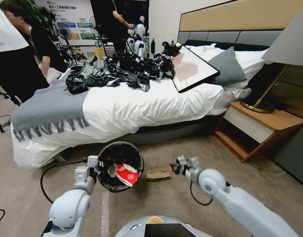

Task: Pick up the trash bin, then pick up the garbage from the floor and place it into the trash bin.

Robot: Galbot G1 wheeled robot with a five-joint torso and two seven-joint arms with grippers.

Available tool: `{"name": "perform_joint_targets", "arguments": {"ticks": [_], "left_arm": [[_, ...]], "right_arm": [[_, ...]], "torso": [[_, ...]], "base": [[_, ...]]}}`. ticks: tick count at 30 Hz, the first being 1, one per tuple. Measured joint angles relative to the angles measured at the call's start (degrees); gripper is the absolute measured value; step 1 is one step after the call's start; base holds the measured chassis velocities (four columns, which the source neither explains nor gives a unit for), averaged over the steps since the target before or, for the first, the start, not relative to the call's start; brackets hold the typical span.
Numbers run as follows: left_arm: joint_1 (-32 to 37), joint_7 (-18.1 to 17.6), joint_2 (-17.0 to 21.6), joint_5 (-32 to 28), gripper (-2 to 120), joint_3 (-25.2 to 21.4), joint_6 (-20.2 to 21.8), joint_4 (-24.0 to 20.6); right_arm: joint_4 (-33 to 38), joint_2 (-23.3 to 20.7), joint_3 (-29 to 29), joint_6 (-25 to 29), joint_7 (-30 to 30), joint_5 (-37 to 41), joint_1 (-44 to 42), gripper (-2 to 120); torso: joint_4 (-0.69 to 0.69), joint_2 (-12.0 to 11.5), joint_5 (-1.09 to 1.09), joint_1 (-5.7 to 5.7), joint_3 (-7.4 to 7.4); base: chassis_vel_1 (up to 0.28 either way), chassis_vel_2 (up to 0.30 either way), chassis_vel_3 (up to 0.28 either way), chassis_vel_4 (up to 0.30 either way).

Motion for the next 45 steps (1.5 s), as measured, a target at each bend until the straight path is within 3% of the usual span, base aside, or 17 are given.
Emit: {"name": "perform_joint_targets", "arguments": {"ticks": [2, 5, 10, 13, 21, 33, 45], "left_arm": [[0.0, 0.0, 0.0, 0.1, 0, 0.1, 0.0, 0.1], [-0.2, 0.2, -0.2, 0.3, 0, 0.3, 0.0, 0.6], [-0.2, 0.2, -0.5, 0.5, 0, 0.4, 0.0, 0.9], [-0.4, 0.3, -0.6, 0.6, 0, 0.4, 0.0, 1.4], [-0.9, 0.2, -0.9, 0.8, 0, 0.4, 0.0, 2.8], [-1.3, 0.2, -0.3, 0.3, 0, -0.7, 0.0, 2.7], [-2.1, 0.2, -0.4, -0.3, 0, -1.1, 0.0, 2.5]], "right_arm": [[0.5, -0.4, 0.0, 1.1, -0.7, 1.3, 1.8, 0], [0.9, -1.5, -1.8, 6.3, -7.0, 5.0, 11.0, 0], [-0.7, -0.4, -5.7, 8.9, -12.0, 7.3, 19.8, 0], [-4.4, 3.2, -14.4, 10.7, -14.6, 8.2, 30.2, 0], [-8.9, 9.0, -27.2, 10.8, -13.6, 9.3, 44.1, 0], [-8.3, 13.8, -38.1, 9.1, -10.4, 10.3, 47.0, 0], [-7.4, 10.8, -41.0, 6.5, -9.4, 6.3, 41.0, 0]], "torso": [[0.0, 0.0, 0.0, 0.0, 0.0], [-0.02, 0.0, 0.0, 0.0, 0.0], [0.01, 0.0, -0.01, 0.0, 0.0], [0.0, 0.0, 0.0, 0.0, 0.0], [0.0, 0.0, -0.01, 0.0, 0.0], [0.0, 0.0, -0.01, 0.0, 0.0], [-0.01, 0.0, 0.0, 0.0, 0.0]], "base": [[0.0, 0.0, 0.0, 0.0], [0.0, 0.0, 0.0, 0.0], [0.0, 0.0, 0.0, 0.0], [0.0, 0.0, 0.0, 0.0], [0.0, 0.0, 0.0, 0.0], [0.0, 0.0, 0.0, 0.0], [0.0, 0.0, 0.0, 0.0]]}}
